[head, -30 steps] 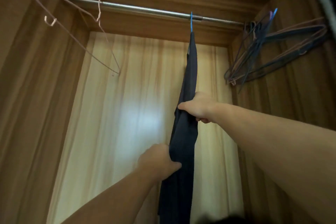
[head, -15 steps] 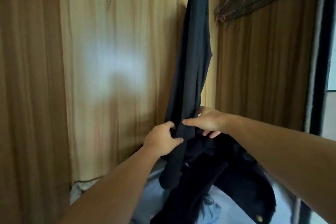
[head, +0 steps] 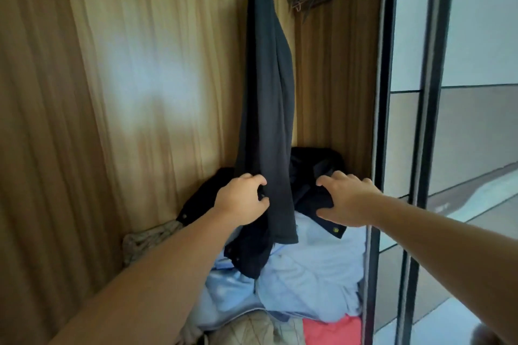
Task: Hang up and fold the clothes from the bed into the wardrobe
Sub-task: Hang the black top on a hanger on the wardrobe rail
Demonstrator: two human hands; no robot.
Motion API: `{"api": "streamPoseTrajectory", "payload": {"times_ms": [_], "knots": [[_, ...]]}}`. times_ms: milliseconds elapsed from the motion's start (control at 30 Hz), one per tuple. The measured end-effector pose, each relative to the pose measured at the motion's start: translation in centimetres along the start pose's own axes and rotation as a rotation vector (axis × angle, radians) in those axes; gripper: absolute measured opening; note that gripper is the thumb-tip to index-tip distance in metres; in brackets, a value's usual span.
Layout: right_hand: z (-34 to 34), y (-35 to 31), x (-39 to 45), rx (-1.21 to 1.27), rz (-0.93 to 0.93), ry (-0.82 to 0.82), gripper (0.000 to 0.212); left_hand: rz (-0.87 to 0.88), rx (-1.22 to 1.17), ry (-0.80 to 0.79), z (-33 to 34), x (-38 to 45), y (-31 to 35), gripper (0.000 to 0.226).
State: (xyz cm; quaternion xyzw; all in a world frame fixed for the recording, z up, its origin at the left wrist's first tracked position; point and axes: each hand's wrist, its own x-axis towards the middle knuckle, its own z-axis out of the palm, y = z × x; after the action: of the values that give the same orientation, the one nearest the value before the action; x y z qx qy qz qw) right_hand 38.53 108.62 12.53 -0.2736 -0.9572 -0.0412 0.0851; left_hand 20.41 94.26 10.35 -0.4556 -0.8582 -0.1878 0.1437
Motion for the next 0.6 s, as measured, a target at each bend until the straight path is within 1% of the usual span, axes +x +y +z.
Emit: {"api": "streamPoseTrajectory", "payload": {"times_ms": [133,267,367,433,533,600], "knots": [[0.3,1.8,-5.8,-0.008,0.119,0.007,0.071,0.204,0.109,-0.162,-0.7,-2.0,4.6,0.037],[1.0,3.7,-12.4,0.009,0.287,0.045,0.069,0.339,0.017,-0.208,1.0,-3.2,8.4,0.041],[2.4,4.9,-18.1,-0.055,0.467,-0.003,0.069,0.536,-0.002,-0.300,3.6,-4.4,11.1,0.047],[3.7,5.0,-22.1,-0.056,0.632,-0.035,0.067,0.683,-0.007,-0.357,5.2,-5.5,13.1,0.054],[5.6,3.0,-27.7,-0.029,0.834,-0.085,0.070,0.862,-0.076,-0.399,7.2,-8.2,15.6,0.061],[5.9,0.9,-31.2,0.004,0.943,-0.127,0.075,0.941,-0.131,-0.440,8.3,-10.9,16.9,0.060]]}}
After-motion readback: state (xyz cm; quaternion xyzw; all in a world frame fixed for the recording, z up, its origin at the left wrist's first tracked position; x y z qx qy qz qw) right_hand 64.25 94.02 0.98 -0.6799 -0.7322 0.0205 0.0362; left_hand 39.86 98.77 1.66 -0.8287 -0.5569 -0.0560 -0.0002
